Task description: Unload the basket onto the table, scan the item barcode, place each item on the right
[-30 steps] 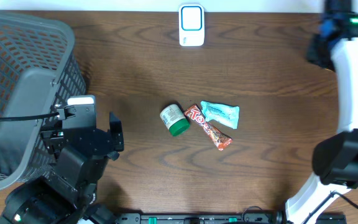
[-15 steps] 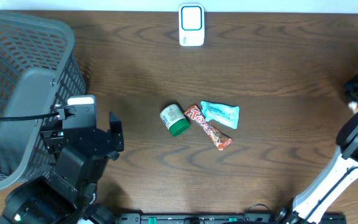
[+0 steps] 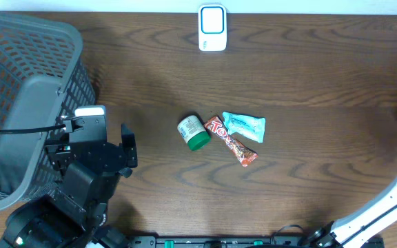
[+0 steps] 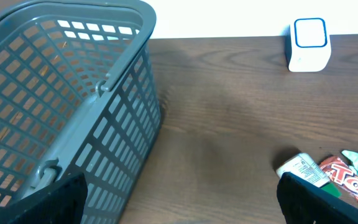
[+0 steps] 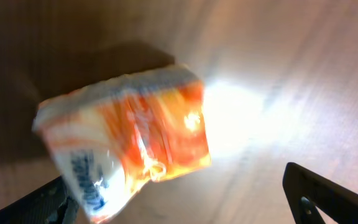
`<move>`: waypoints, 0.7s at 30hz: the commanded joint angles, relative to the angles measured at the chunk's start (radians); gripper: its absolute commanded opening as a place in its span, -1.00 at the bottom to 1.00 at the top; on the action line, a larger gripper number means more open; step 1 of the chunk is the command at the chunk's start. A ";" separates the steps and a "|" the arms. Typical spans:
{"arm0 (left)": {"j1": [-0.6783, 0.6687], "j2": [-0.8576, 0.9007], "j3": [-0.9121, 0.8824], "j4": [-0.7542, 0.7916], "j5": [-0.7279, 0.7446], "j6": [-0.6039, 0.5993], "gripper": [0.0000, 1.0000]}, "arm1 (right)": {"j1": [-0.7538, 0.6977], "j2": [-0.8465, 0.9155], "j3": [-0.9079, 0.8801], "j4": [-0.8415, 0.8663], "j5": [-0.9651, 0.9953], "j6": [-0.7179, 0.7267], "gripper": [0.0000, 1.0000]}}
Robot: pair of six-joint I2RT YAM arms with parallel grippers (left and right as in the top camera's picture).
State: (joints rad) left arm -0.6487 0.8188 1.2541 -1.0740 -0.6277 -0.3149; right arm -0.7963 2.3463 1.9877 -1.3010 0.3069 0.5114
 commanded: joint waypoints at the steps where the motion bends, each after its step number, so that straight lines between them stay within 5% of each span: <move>1: 0.003 -0.003 0.006 -0.003 -0.013 -0.004 0.96 | -0.045 -0.109 0.010 -0.007 -0.053 0.008 0.98; 13: 0.003 -0.003 0.006 -0.003 -0.013 -0.004 0.96 | 0.010 -0.345 0.010 -0.022 -0.410 0.008 0.96; 21: 0.003 -0.003 0.006 -0.003 -0.013 -0.005 0.96 | 0.288 -0.360 0.006 -0.108 -0.522 -0.016 0.99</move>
State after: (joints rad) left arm -0.6487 0.8188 1.2541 -1.0744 -0.6277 -0.3149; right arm -0.6205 1.9896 1.9884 -1.4002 -0.1383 0.5137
